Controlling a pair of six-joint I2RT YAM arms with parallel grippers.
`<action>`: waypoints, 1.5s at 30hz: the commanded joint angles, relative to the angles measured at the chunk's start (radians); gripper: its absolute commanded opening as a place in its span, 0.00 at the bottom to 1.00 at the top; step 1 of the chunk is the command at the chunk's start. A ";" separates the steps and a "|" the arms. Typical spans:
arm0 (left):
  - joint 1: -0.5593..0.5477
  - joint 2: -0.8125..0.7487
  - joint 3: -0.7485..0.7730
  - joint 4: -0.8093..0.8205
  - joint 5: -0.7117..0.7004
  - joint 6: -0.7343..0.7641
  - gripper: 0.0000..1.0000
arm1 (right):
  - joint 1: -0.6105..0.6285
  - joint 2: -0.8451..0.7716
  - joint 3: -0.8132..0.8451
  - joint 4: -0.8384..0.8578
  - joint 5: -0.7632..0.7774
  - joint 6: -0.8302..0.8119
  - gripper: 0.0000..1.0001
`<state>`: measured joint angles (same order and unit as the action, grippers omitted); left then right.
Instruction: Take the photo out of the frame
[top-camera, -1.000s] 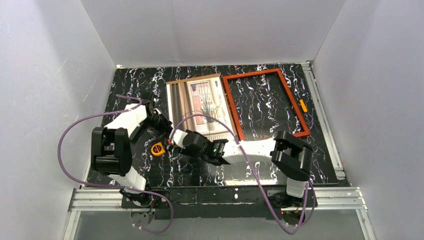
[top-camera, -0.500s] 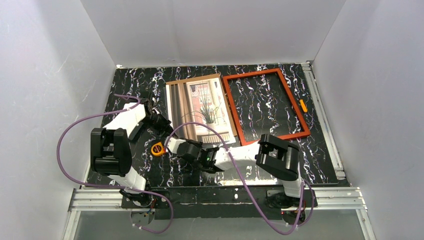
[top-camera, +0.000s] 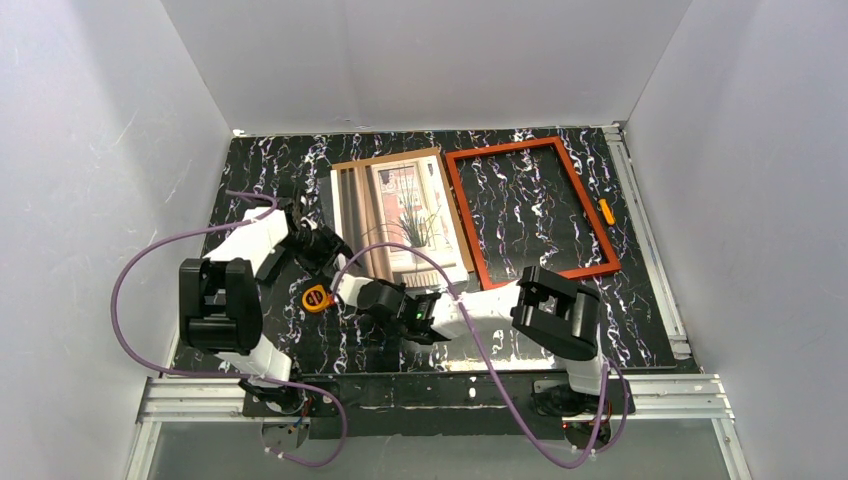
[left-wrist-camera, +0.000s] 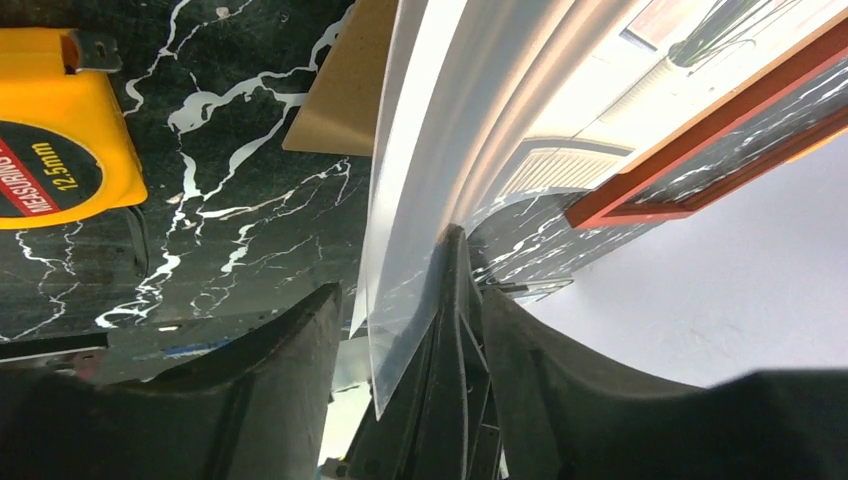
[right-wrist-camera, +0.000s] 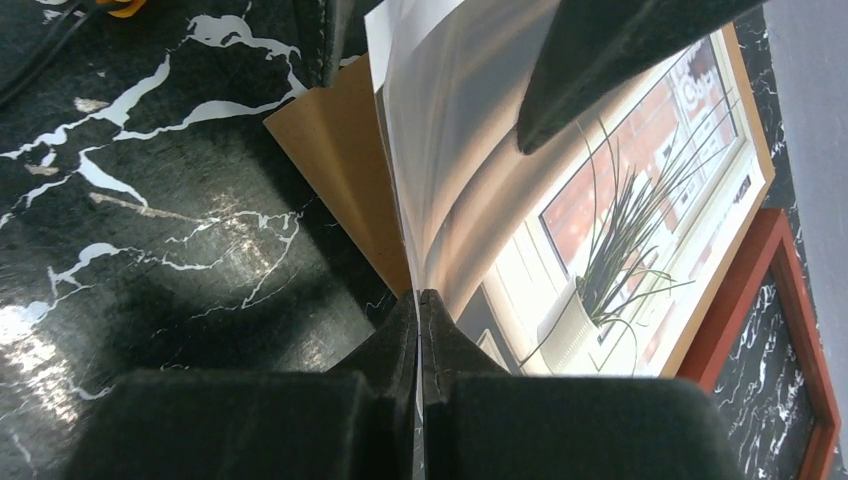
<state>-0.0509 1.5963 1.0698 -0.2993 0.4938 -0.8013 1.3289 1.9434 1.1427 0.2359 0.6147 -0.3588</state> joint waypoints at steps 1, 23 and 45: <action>0.023 -0.039 -0.040 -0.075 0.051 0.006 0.58 | -0.010 -0.080 -0.015 0.012 -0.074 0.064 0.01; 0.115 -0.320 -0.204 0.209 0.138 0.076 0.98 | -0.154 -0.170 -0.034 -0.106 -0.297 0.253 0.01; 0.187 -0.148 -0.255 0.261 0.221 0.258 0.56 | -0.316 -0.193 -0.005 -0.146 -0.491 0.455 0.01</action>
<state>0.1318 1.4078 0.8249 -0.0570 0.6434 -0.5774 1.0245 1.7744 1.1160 0.1127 0.1646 0.0399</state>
